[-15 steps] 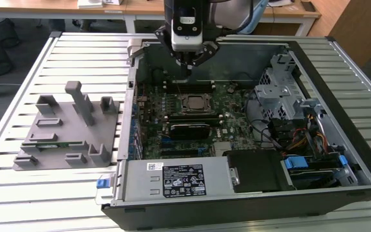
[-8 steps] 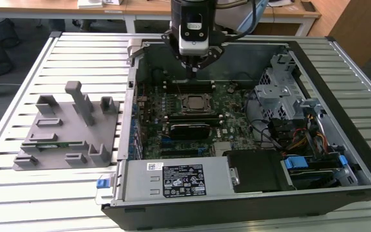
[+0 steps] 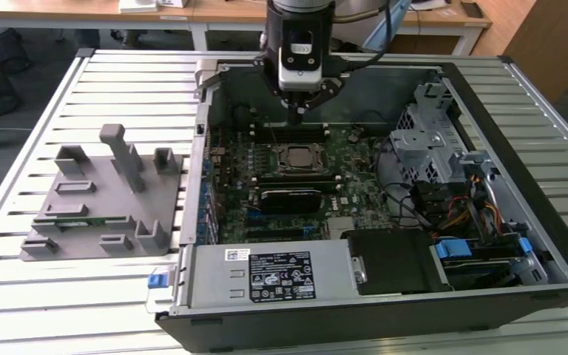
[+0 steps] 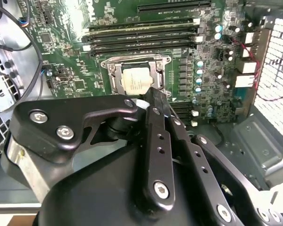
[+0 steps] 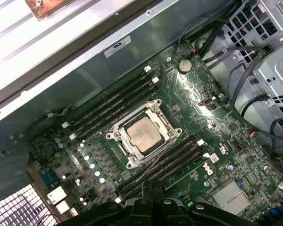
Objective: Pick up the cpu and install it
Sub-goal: 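Close the cpu cover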
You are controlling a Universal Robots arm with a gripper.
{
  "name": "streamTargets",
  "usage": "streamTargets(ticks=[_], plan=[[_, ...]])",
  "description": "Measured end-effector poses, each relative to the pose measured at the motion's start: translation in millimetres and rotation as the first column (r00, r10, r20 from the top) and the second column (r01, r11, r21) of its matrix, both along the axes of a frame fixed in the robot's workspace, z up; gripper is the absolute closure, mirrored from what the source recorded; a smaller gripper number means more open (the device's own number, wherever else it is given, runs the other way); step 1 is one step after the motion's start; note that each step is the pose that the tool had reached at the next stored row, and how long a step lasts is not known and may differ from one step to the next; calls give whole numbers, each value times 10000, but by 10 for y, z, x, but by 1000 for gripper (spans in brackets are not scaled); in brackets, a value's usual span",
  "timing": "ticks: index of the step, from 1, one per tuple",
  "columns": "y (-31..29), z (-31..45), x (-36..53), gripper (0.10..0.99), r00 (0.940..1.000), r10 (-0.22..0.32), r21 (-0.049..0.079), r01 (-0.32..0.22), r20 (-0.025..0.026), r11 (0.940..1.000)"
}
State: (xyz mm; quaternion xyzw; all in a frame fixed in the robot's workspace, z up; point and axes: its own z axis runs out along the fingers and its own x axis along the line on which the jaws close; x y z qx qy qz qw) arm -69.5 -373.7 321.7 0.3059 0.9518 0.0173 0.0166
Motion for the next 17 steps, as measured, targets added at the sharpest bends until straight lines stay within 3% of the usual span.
streamTargets(ticks=[6, 17], plan=[[24, -109, 18, 980, 10000, -80, -1, 80, -4, 10000], [81, -314, 41, 980, 9999, -92, -2, 92, -56, 10000]])
